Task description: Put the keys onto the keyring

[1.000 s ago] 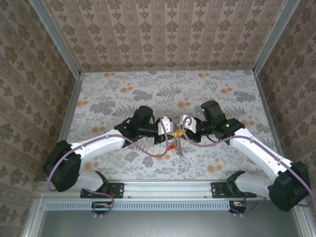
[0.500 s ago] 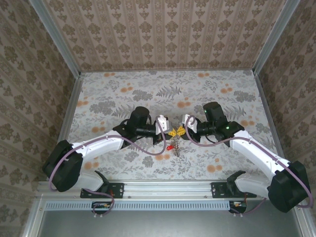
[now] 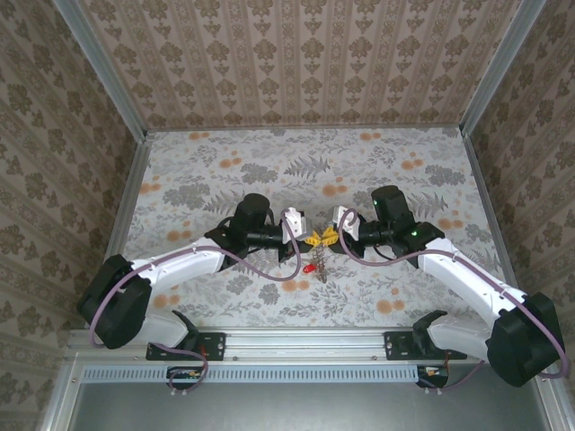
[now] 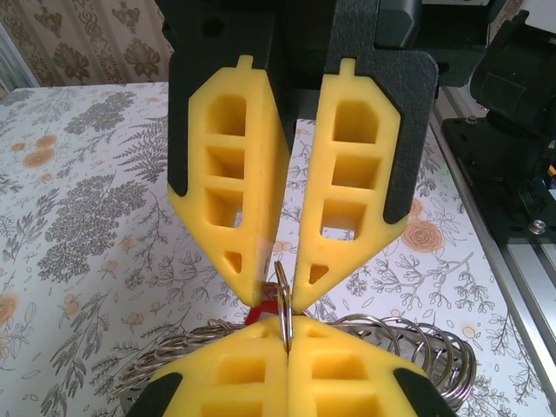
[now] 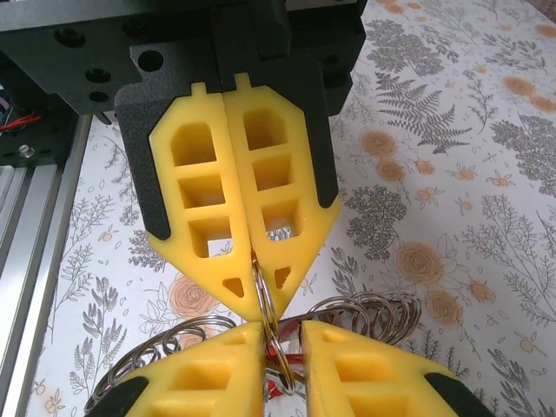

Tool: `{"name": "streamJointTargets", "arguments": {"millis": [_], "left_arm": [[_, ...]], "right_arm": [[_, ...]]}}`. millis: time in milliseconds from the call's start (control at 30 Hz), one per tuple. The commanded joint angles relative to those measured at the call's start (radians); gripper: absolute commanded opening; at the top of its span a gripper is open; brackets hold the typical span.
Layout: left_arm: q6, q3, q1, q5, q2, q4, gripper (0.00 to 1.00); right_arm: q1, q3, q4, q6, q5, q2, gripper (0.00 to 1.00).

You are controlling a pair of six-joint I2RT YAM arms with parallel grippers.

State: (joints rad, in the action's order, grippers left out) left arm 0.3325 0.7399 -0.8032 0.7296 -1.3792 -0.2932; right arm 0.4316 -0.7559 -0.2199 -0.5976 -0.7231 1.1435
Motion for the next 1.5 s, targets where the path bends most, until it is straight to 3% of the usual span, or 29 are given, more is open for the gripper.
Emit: {"name": "streamJointTargets", "arguments": {"millis": [0, 267, 333, 633, 833, 1333, 1467], "left_arm": [[-0.018, -0.002, -0.001, 0.065, 0.031, -0.063, 0.0], [-0.014, 0.008, -0.001, 0.05, 0.021, -0.047, 0.03], [0.006, 0.019, -0.002, 0.027, 0.023, -0.006, 0.09], [0.139, 0.092, -0.028, -0.111, 0.034, 0.202, 0.17], [0.12, 0.081, -0.034, -0.114, 0.046, 0.145, 0.2], [0.121, 0.082, -0.041, -0.113, 0.029, 0.157, 0.16], [0.126, 0.089, -0.042, -0.106, 0.024, 0.165, 0.07]], "right_arm": [[-0.011, 0.014, 0.051, 0.027, -0.027, -0.007, 0.17], [-0.011, -0.007, 0.049, 0.042, -0.036, -0.016, 0.03], [-0.006, -0.028, 0.002, 0.015, -0.016, -0.018, 0.02], [0.046, -0.139, -0.216, -0.083, 0.101, 0.007, 0.02], [0.068, -0.164, -0.244, -0.09, 0.118, 0.014, 0.02], [0.082, -0.167, -0.212, -0.071, 0.083, 0.006, 0.02], [0.082, -0.166, -0.21, -0.069, 0.081, 0.007, 0.02]]}}
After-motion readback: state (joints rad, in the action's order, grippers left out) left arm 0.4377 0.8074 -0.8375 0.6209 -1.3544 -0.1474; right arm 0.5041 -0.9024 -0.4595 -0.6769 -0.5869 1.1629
